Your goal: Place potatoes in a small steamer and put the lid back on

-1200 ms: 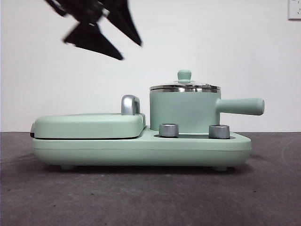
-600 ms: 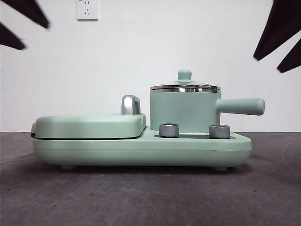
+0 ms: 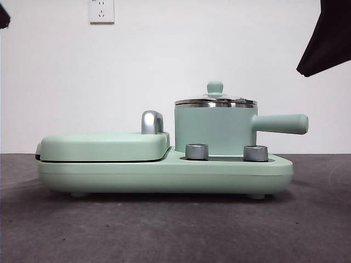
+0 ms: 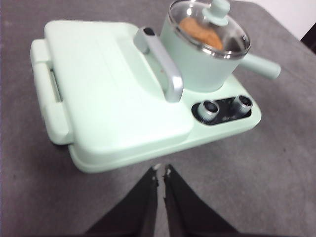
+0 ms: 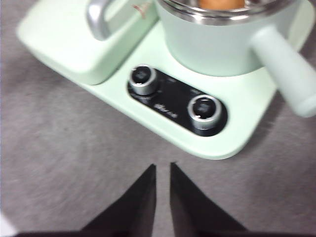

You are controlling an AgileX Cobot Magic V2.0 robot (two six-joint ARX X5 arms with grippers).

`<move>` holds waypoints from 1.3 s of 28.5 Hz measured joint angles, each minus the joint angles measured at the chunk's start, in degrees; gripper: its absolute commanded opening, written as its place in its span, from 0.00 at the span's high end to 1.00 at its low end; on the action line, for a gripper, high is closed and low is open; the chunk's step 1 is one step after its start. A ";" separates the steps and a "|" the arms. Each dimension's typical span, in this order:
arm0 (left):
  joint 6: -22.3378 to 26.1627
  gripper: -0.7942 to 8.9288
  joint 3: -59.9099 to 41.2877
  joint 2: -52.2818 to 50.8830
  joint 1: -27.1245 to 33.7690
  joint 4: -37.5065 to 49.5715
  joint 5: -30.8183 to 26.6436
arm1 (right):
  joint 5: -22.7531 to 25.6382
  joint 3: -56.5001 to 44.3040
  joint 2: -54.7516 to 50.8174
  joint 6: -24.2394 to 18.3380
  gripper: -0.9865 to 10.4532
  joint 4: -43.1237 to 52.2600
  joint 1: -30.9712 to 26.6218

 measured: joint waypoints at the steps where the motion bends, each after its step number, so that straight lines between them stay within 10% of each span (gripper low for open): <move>1: 0.07 0.91 0.00 0.02 0.00 -0.46 0.00 | -0.35 0.00 -0.07 0.00 0.90 -0.37 0.04; 16: 2.78 0.91 -2.25 -2.56 1.16 2.29 -0.02 | -0.46 0.00 -0.11 0.02 0.90 2.84 0.20; 26: 7.26 0.91 -32.89 -27.67 19.47 24.96 -0.26 | -0.46 0.00 -0.11 0.02 0.90 2.86 0.20; 37: 7.50 0.91 -38.07 -31.08 22.97 27.17 -2.01 | -0.44 0.00 -0.22 0.02 0.90 4.02 0.20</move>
